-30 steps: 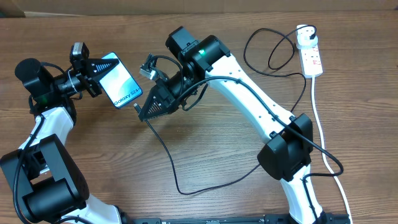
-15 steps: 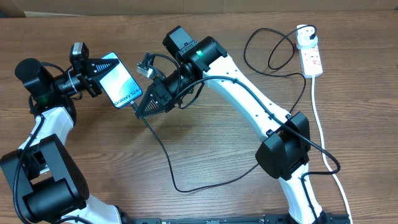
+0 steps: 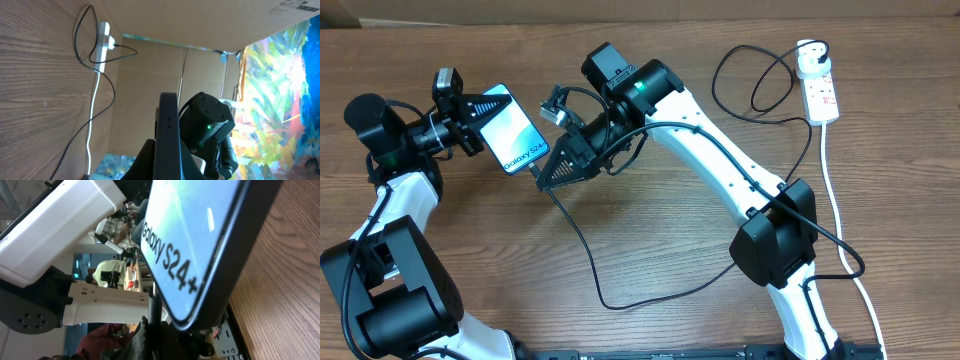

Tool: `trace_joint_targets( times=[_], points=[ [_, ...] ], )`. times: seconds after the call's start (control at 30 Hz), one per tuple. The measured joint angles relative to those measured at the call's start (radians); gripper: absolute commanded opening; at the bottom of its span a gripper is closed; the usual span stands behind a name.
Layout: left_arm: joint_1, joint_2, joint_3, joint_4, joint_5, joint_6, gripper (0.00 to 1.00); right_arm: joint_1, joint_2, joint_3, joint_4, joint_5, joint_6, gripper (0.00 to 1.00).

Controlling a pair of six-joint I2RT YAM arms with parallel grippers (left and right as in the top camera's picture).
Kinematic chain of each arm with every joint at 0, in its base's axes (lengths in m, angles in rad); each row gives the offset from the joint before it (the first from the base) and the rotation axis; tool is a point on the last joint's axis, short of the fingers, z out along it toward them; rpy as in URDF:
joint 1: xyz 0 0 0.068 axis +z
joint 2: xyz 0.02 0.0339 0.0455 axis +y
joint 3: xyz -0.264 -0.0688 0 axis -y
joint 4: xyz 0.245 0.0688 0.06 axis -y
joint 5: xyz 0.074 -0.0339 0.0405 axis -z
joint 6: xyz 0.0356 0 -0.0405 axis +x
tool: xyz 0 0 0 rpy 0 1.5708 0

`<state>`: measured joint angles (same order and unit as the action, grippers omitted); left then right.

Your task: Plug charger to phone and switch on socket

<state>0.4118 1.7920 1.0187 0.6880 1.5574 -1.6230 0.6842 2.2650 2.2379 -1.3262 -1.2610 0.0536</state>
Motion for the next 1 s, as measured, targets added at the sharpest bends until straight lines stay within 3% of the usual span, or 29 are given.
trace_joint_targets(
  times=[1.0],
  points=[
    [0.000, 0.000, 0.000, 0.000, 0.000, 0.000, 0.04, 0.001, 0.006, 0.000, -0.002, -0.044, 0.000, 0.04]
  ],
)
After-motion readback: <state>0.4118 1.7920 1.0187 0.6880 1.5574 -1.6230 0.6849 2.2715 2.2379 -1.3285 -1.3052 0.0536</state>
